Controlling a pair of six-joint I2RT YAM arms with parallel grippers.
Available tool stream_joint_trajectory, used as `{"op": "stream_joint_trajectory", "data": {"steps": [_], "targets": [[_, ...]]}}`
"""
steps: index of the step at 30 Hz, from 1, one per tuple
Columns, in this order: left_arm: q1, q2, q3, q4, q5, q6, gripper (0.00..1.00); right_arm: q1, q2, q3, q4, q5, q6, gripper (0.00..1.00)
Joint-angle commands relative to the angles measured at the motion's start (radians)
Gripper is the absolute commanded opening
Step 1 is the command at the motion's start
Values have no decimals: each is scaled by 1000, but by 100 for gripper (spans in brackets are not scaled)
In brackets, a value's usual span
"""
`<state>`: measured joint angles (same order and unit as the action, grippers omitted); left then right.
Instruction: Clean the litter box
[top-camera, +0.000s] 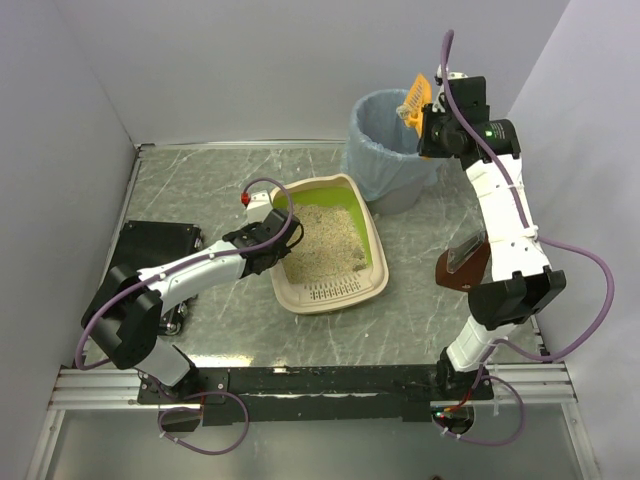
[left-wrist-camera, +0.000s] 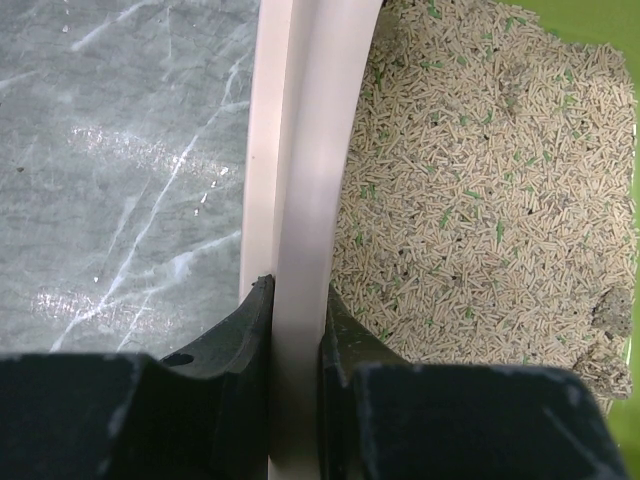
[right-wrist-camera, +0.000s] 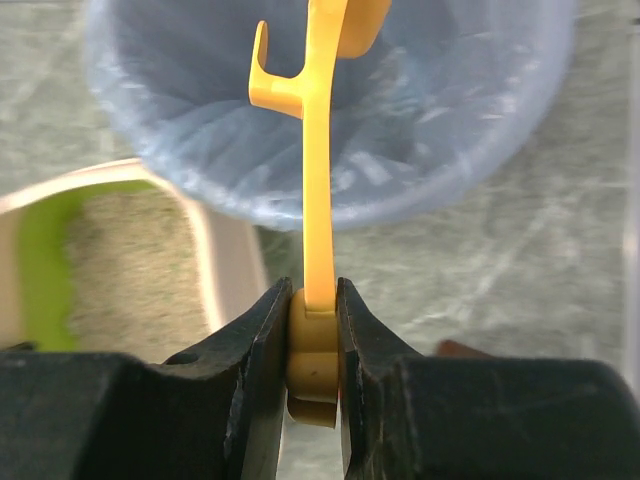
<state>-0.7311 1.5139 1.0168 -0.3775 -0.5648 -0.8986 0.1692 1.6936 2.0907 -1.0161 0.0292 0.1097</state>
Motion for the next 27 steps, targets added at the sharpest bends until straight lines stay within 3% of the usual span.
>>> {"op": "stream_joint_trajectory", "data": {"steps": [1, 6, 9, 11, 14, 15, 19, 22, 27], "targets": [[2, -87, 37, 266, 59, -89, 1, -10, -41, 16, 10, 205, -91, 0], [2, -93, 35, 272, 62, -86, 1, 44, -77, -21, 66, 328, -188, 0], [2, -92, 31, 276, 66, -89, 1, 56, -101, -32, 76, 316, -180, 0], [2, -92, 32, 276, 68, -86, 1, 56, -121, -24, 60, 247, -118, 0], [2, -92, 32, 275, 68, -85, 1, 58, -192, -38, 59, -7, -4, 0], [2, -92, 32, 273, 68, -80, 1, 58, -242, -81, 69, -138, 28, 0], [2, -95, 29, 284, 62, -74, 1, 67, -366, -277, 149, -422, 206, 0], [2, -95, 42, 289, 52, -56, 1, 136, -426, -470, 162, -476, 246, 0], [2, -81, 54, 296, 59, -22, 1, 314, -358, -584, 58, -341, 251, 0]]}}
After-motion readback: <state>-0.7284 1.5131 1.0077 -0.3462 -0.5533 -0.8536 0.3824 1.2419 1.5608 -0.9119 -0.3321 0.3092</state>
